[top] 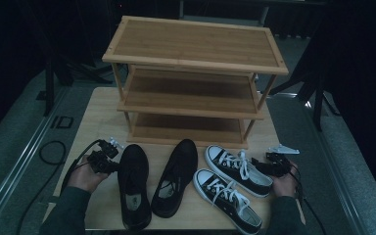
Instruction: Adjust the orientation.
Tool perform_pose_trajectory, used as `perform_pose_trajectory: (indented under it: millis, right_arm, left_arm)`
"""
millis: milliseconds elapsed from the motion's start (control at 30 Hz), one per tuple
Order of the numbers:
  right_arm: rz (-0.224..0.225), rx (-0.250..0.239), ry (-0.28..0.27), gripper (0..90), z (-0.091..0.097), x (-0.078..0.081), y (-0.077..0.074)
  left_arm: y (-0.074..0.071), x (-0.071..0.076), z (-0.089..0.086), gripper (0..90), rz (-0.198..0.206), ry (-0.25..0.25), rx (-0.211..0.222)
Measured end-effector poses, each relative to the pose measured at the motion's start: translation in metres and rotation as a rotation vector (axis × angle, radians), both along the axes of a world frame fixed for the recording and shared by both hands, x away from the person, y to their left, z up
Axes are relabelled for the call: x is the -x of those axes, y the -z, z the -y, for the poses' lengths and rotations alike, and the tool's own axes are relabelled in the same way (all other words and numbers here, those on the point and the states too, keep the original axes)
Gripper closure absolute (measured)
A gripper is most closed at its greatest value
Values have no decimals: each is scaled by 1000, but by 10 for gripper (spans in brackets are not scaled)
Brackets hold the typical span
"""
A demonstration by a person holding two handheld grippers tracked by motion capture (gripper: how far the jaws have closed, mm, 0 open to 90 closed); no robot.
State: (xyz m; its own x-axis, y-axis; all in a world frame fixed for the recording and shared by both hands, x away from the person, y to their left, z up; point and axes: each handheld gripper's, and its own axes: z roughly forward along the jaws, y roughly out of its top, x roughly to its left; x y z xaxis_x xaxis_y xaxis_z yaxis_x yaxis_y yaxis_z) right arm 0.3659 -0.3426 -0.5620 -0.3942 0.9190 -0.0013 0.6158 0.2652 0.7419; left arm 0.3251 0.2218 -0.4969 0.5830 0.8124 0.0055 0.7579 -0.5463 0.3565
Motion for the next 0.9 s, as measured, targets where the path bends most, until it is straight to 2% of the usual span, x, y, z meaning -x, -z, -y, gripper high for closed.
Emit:
perform_pose_trajectory:
  millis: [367, 900]
  right_arm:
    - [0, 0, 0, 285, 0, 0, 0]
    - [0, 0, 0, 285, 0, 0, 0]
  left_arm:
    - [1, -11, 17, 896, 14, 22, -3]
    - [4, -29, 44, 896, 29, 45, 37]
